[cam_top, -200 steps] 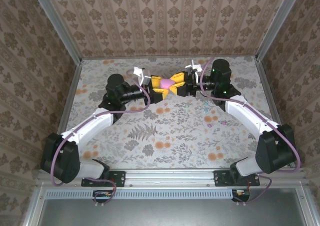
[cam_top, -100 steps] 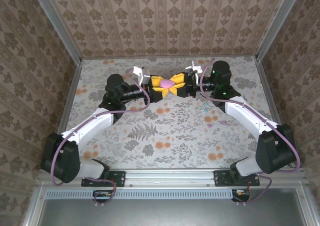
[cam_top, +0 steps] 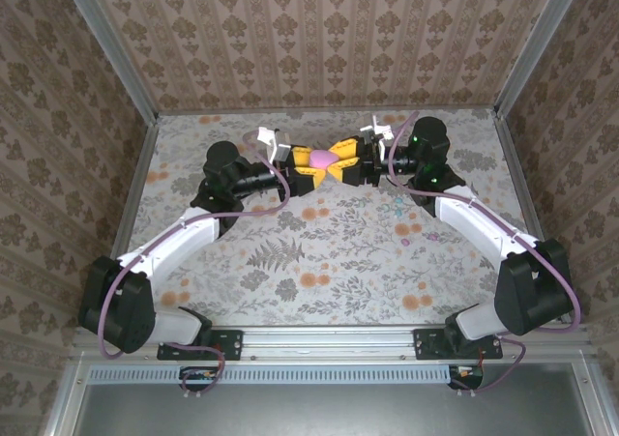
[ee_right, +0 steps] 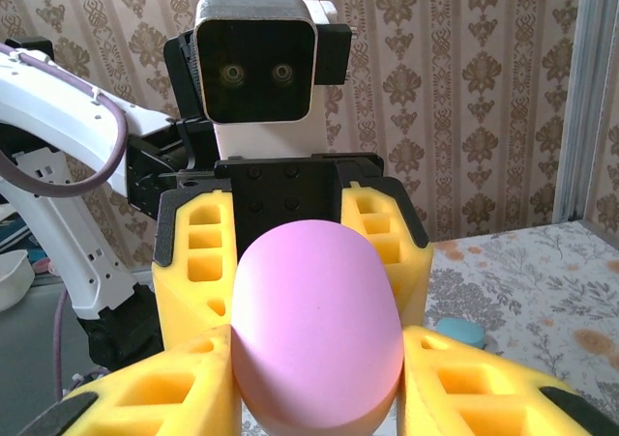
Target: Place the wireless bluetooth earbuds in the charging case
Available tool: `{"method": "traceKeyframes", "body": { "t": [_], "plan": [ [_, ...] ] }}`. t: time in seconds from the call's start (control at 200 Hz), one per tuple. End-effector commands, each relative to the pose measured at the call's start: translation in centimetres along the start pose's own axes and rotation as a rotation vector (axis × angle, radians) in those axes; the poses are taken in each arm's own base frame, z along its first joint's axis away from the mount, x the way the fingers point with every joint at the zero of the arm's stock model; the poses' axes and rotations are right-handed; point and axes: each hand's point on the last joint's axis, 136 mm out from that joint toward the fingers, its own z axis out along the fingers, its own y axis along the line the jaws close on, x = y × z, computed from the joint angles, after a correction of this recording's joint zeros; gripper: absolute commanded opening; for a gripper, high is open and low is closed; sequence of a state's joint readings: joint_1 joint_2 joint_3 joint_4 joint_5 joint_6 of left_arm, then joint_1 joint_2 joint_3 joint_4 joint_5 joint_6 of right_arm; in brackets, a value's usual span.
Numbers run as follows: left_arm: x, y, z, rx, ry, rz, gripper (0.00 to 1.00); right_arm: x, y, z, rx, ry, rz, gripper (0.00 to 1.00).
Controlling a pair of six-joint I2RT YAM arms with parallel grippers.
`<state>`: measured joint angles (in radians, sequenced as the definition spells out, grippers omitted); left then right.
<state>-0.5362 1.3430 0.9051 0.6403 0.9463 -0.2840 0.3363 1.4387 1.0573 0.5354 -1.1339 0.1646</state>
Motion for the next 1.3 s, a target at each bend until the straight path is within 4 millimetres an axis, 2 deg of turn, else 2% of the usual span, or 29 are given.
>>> {"method": "traceKeyframes", "body": {
  "t": [0.0, 0.34, 0.475, 0.59, 0.755, 0.87, 0.88, 0.9, 1.06, 1.295],
  "plan": [
    [-1.9, -0.9, 0.3, 0.040, -0.029, 0.061, 0.46, -0.9, 0.7, -0.1, -0.008, -0.016, -0.029, 0.39],
    [-2.0, -1.0, 0.5, 0.044, -0.034, 0.062, 0.48, -0.8, 0.9, 0.0, -0.016, -0.006, -0.030, 0.39],
    [-1.6, -1.0, 0.5, 0.052, -0.021, 0.056, 0.42, -1.4, 1.1, 0.1, -0.025, -0.017, -0.037, 0.40],
    [-1.8, -1.1, 0.6, 0.057, -0.022, 0.058, 0.38, -0.6, 0.8, 0.2, -0.015, 0.012, -0.030, 0.41],
    [-1.6, -1.1, 0.5, 0.048, -0.023, 0.057, 0.35, -0.4, 0.0, 0.0, 0.044, 0.024, -0.013, 0.49],
    [-1.3, -0.5, 0.3, -0.003, -0.038, 0.057, 0.34, -0.5, -1.4, -0.2, 0.138, 0.027, 0.050, 0.60],
    [-1.2, -0.4, 0.2, -0.010, -0.039, 0.054, 0.34, -1.3, -0.8, -0.4, 0.143, 0.016, 0.037, 0.61],
    [-1.3, -0.3, 0.2, -0.023, -0.046, 0.056, 0.34, -1.7, -0.8, -0.6, 0.158, 0.011, 0.042, 0.63],
    [-1.1, 0.6, -0.4, -0.107, -0.097, 0.072, 0.33, -2.3, -0.6, -1.6, 0.242, 0.023, 0.194, 0.72],
    [-1.3, 1.1, -0.2, -0.115, -0.177, 0.043, 0.33, -0.2, -1.0, -3.1, 0.382, 0.112, 0.345, 0.70]
  ]
}}
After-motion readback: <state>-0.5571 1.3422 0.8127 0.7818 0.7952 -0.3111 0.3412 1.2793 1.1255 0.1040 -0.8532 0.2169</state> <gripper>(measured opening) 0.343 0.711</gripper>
